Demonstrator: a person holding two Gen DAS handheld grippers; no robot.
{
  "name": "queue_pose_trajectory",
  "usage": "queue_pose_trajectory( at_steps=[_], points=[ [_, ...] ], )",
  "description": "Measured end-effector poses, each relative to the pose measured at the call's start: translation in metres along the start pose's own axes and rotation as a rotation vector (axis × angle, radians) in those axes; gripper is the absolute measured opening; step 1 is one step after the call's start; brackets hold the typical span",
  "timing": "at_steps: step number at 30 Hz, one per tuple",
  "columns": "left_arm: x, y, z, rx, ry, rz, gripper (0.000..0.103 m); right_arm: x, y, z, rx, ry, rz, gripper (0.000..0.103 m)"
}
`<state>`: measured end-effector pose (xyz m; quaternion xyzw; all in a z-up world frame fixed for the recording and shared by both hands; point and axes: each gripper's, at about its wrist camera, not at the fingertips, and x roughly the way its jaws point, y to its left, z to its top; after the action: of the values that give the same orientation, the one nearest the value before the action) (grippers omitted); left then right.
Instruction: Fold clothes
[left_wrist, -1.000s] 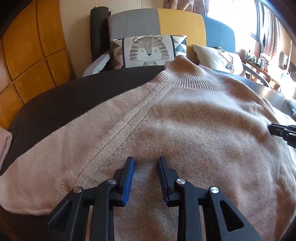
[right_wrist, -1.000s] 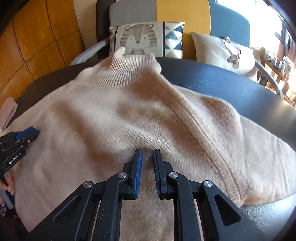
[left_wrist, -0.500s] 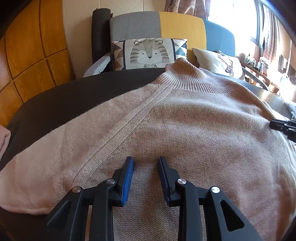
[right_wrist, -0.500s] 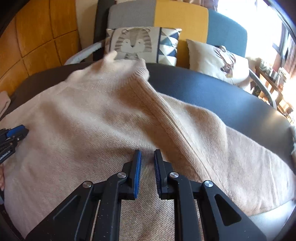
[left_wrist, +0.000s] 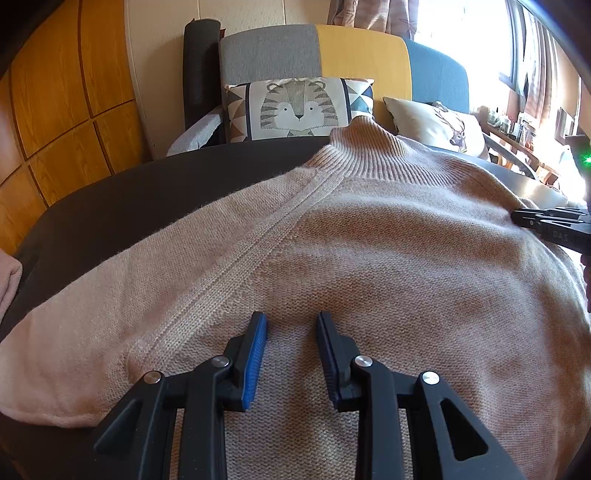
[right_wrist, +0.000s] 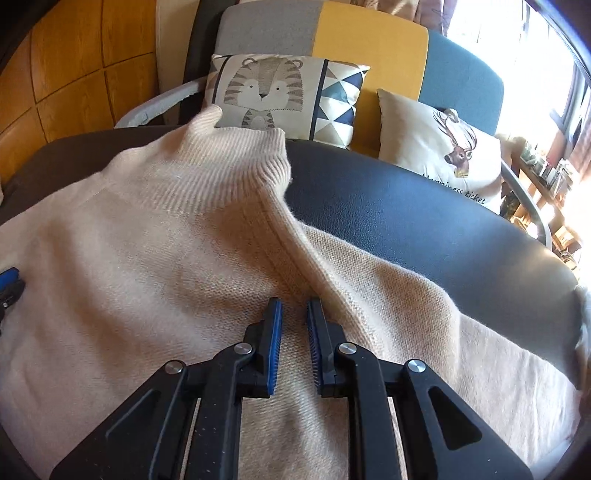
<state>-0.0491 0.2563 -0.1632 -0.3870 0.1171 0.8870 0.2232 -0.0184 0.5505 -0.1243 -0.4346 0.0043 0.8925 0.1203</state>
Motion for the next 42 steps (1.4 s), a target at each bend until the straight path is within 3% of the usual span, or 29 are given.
queue_pose_trajectory(
  at_steps=[3,6,11,13,16,21,25,33,38,42],
  points=[
    [0.000,0.000,-0.001,-0.003,-0.003,-0.003,0.029,0.002,-0.006,0.000,0.026,-0.010,0.020,0.015],
    [0.000,0.000,-0.001,-0.005,-0.003,-0.006,0.029,-0.011,-0.021,-0.002,0.086,-0.019,0.112,0.015],
    [-0.002,-0.004,0.003,0.008,0.011,0.009,0.029,-0.043,-0.057,-0.002,0.181,-0.079,0.098,0.015],
    [-0.002,-0.006,0.012,0.017,0.036,0.000,0.027,-0.043,-0.058,0.002,0.130,-0.050,0.068,0.015],
    [0.002,0.000,0.038,-0.011,0.015,0.000,0.027,-0.041,-0.060,0.007,0.110,-0.038,0.067,0.015],
    [0.020,0.012,0.079,-0.060,-0.003,0.034,0.027,-0.032,-0.074,0.018,0.231,-0.022,0.105,0.015],
    [0.051,0.010,0.095,-0.030,0.035,0.097,0.027,-0.011,-0.073,0.033,0.276,0.009,0.144,0.015],
    [0.065,0.013,0.085,-0.027,0.009,0.093,0.030,0.031,-0.040,0.040,0.159,0.118,0.120,0.011],
    [0.064,0.013,0.086,-0.023,0.001,0.100,0.030,0.036,-0.050,0.034,0.167,0.074,-0.005,0.007],
    [0.064,0.013,0.084,-0.021,-0.004,0.105,0.030,0.037,-0.061,0.029,0.204,0.040,0.001,0.006]
  ],
)
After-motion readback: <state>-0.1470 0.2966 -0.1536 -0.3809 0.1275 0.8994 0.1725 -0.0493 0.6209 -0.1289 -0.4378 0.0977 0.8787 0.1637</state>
